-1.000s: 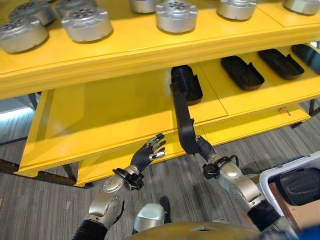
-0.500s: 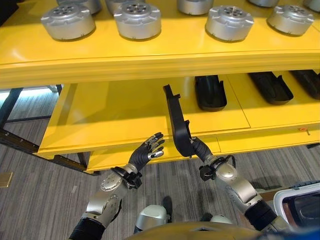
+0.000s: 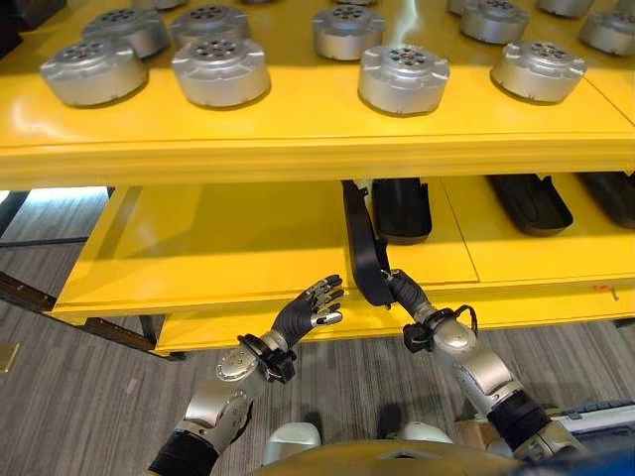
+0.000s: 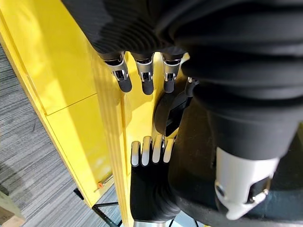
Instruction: Move parts from the plastic box to the shelf.
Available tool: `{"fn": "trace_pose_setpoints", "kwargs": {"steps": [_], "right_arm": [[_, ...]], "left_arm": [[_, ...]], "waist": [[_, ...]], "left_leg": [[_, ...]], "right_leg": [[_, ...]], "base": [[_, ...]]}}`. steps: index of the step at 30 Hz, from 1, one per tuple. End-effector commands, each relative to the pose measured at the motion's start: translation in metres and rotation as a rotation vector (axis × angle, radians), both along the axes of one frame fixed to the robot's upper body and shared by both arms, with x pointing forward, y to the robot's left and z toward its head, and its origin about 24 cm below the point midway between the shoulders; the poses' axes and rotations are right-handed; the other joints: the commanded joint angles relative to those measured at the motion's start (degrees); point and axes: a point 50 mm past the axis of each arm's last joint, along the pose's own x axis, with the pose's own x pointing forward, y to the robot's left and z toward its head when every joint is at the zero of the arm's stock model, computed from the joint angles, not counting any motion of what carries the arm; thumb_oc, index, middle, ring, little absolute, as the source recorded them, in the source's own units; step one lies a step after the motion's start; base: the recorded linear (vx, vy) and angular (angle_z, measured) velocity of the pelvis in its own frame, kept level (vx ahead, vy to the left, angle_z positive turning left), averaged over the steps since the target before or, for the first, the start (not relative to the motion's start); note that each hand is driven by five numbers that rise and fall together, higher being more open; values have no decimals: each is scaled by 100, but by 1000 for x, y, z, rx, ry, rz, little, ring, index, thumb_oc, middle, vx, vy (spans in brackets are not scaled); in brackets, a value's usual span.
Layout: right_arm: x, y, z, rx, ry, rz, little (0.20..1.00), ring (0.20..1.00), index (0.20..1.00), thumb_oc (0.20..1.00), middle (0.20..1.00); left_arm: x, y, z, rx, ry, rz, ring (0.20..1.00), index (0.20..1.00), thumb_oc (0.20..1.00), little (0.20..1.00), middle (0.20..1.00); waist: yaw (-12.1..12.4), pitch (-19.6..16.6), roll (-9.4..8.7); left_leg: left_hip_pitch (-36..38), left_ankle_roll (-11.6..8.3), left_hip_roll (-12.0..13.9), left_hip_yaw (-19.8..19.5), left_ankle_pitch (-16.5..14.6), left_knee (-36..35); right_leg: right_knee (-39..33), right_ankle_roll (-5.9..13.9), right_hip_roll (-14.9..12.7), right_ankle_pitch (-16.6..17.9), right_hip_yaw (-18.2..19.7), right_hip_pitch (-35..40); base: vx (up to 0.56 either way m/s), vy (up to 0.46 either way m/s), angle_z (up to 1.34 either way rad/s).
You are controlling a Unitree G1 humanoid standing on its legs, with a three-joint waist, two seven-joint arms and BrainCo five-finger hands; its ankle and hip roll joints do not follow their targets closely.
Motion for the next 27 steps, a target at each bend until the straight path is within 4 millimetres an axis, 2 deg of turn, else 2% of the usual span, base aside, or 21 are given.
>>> {"fn": "trace_pose_setpoints", "kwargs": {"steps": [1,9,11,12,13,14,16,17,18,19,21,22,23,24,25,26,27], "right_arm": [[23,15,41,44,-225,47,200,200,200,200,200],[27,23,38,-60,-263,81,200,200,200,200,200],[30,24,38,-78,-269,83,200,200,200,200,200],[33,23,39,-97,-281,68,200,200,200,200,200],[34,22,40,-100,-284,64,200,200,200,200,200],[38,21,42,-111,-292,55,200,200,200,200,200],[45,20,45,-130,-295,47,200,200,200,200,200],[50,21,47,-140,-288,49,200,200,200,200,200],[52,22,47,-147,-287,53,200,200,200,200,200],[54,23,47,-161,-283,68,200,200,200,200,200],[54,23,46,-175,-277,85,200,200,200,200,200],[53,23,45,-181,-270,91,200,200,200,200,200],[53,23,44,-188,-267,101,200,200,200,200,200],[52,23,43,-193,-262,107,200,200,200,200,200],[52,22,43,-196,-257,120,200,200,200,200,200],[52,21,43,-197,-255,125,200,200,200,200,200],[53,19,41,-188,-238,119,200,200,200,200,200]], "left_arm": [[3,-12,15,-39,-97,-52,1000,1000,1000,1000,1000],[1,-16,11,-39,-58,-76,1000,1000,1000,1000,1000],[1,-16,8,-34,-43,-81,1000,1000,1000,1000,1000],[1,-20,7,-40,-35,-117,1000,1000,1000,1000,1000],[1,-21,6,-42,-30,-128,1000,1000,1000,1000,1000],[1,-24,6,-43,-30,-151,1000,1000,1000,1000,1000],[2,-26,6,-53,-34,-176,1000,1000,1000,1000,1000],[4,-26,5,-50,-41,-177,1000,1000,1000,1000,1000],[5,-26,6,-51,-44,-178,1000,1000,1000,1000,1000],[5,-25,7,-56,-47,-171,1000,1000,1000,1000,1000],[5,-24,8,-68,-47,-156,1000,1000,1000,1000,1000],[5,-25,9,-79,-44,-149,1000,1000,1000,1000,1000],[5,-25,11,-92,-43,-141,1000,1000,1000,1000,1000],[5,-25,11,-101,-41,-138,1000,1000,1000,1000,1000],[5,-24,12,-112,-40,-131,1000,1000,1000,1000,1000],[5,-24,12,-114,-38,-128,1000,1000,1000,1000,1000],[8,-24,11,-113,-20,-117,1000,1000,1000,1000,1000]], "waist": [[81,-107,11],[165,-145,20],[171,-140,26],[157,-54,-24],[157,-19,-42],[147,65,-61],[79,132,-63],[51,133,-47],[55,125,-44],[110,68,-21],[153,8,10],[166,-28,35],[160,-58,67],[151,-77,83],[135,-91,108],[135,-89,124],[133,-70,199]], "left_leg": [[81,64,-449,758,-189,59],[-33,87,-486,819,-379,411],[-94,59,-455,934,-440,581],[-388,-121,-174,1106,-575,1378],[-530,-199,-54,1155,-470,1680],[-851,-401,309,1253,-203,2275],[-958,-506,820,1461,-4,2639],[-859,-450,964,1462,-13,2517],[-779,-421,971,1396,-8,2406],[-606,-437,919,1143,61,2114],[-482,-555,983,853,301,1867],[-430,-652,1119,695,519,1707],[-486,-693,1331,598,909,1569],[-501,-738,1460,496,1061,1516],[-471,-757,1542,307,1095,1400],[-451,-742,1501,270,1003,1359],[-353,-688,1273,170,604,1322]], "right_leg": [[50,448,44,106,-63,-43],[110,329,60,-139,-159,155],[216,274,53,-249,-269,178],[349,224,-61,-401,-353,257],[375,192,-84,-422,-368,265],[464,105,-119,-494,-420,268],[676,-4,-181,-623,-507,211],[852,-35,-235,-691,-525,135],[921,-46,-273,-714,-531,113],[952,-40,-326,-697,-503,90],[942,-43,-363,-706,-428,100],[930,-36,-396,-711,-366,99],[914,-71,-466,-649,-344,46],[938,-60,-527,-665,-299,19],[1047,5,-683,-683,-209,-75],[1106,42,-727,-687,-187,-114],[1298,146,-879,-681,-144,-180]], "base": [[131,-45,6],[131,-80,1],[70,-119,10],[42,-149,29],[-11,-185,43],[-62,-118,49],[-57,-6,34],[-17,141,14],[12,281,11],[26,272,13],[28,293,-10],[-19,334,-39],[-30,357,-45],[-59,478,-34],[-19,405,-38],[-45,570,-48],[-29,359,-40]]}}
